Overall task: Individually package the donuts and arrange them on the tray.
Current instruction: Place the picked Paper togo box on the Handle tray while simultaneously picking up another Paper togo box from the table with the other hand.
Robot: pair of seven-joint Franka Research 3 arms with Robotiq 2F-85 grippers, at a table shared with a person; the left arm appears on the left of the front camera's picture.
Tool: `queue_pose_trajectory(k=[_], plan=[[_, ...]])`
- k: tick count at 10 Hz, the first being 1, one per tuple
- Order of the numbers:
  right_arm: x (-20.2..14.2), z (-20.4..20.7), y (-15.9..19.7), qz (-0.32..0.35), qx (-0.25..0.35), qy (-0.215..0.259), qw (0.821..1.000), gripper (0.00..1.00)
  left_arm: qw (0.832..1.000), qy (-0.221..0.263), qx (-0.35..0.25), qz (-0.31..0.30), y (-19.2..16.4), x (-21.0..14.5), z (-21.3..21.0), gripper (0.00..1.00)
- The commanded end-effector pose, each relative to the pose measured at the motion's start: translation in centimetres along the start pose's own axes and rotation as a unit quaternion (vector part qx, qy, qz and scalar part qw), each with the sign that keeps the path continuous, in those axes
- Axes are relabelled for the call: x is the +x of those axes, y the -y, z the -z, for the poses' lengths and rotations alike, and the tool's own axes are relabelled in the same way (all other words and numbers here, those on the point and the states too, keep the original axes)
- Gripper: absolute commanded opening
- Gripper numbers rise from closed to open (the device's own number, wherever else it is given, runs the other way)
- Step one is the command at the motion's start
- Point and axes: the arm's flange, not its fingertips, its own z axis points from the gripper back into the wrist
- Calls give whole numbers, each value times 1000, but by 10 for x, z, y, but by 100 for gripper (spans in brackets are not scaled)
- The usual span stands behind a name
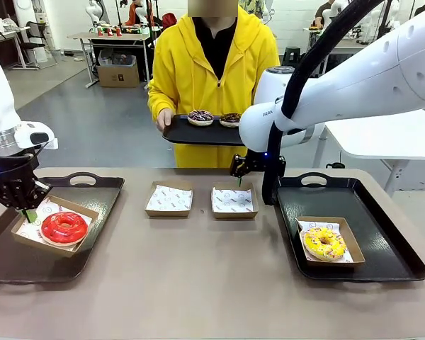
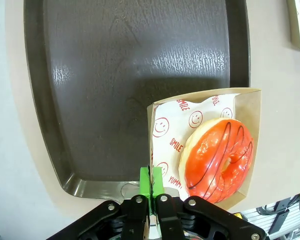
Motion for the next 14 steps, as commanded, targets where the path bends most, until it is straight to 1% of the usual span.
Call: queue_pose_trajectory(k=[1, 4, 5, 6, 9, 11, 14], plan=[[1, -5, -5, -3, -2, -6, 1000, 100, 1000, 2, 1, 0, 1, -1, -3, 1], [0, -2, -3, -2, 0, -1, 1000, 100, 1000, 0, 0, 0, 0, 0, 0, 1], [-1, 3, -4, -3, -15, 5, 1000, 100, 1000, 0, 0, -26, 1, 3, 4, 1], [0, 6, -2, 7, -17, 15, 1000, 100, 999, 4, -4, -50, 1, 2, 9, 1], [3, 15, 3, 13, -11, 10, 1000, 100, 996, 10, 9, -89, 0, -5, 19, 1], [4, 28, 1, 16, -17, 5, 1000, 100, 998, 6, -2, -64, -3, -6, 27, 1], [6, 40, 0, 21, -22, -2, 1000, 100, 1000, 1, -1, -32, -7, -5, 35, 1]])
